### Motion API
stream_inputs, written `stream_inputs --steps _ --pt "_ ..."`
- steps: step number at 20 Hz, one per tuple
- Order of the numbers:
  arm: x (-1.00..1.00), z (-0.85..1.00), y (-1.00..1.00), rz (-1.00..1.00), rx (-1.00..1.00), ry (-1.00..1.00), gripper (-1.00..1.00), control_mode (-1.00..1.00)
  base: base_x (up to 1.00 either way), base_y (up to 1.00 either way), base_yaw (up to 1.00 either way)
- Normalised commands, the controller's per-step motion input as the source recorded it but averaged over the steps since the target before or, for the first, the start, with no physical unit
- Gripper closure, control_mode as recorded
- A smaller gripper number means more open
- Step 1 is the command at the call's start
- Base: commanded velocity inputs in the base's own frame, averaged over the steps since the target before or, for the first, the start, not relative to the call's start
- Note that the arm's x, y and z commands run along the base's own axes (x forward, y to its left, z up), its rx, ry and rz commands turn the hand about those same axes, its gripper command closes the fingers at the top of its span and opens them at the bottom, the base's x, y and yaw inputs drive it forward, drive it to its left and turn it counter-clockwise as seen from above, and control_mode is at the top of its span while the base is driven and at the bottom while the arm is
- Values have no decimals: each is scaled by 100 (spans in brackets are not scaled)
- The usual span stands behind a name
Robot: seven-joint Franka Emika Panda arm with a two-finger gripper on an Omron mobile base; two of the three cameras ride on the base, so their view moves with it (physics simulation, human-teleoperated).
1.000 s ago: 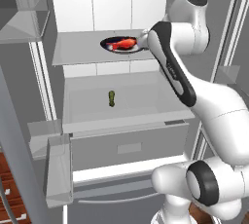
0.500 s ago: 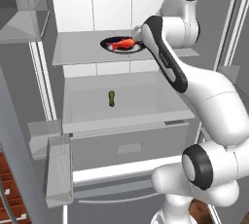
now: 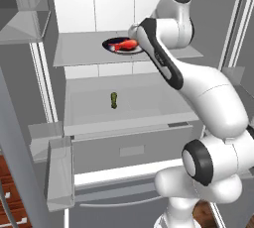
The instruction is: Transport the fish from the fridge to the microwave and turn on the microwave.
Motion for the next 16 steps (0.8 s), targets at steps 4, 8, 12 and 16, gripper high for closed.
stream_inputs --steps 4,8,12,16 --pt "31 0 6 -9 4 0 -100 -100 0 0 0" --pt "34 0 13 -18 10 0 -100 -100 0 0 0" --pt "24 0 14 -18 7 0 -100 -100 0 0 0" --pt "23 -6 9 -16 5 0 -100 -100 0 0 0"
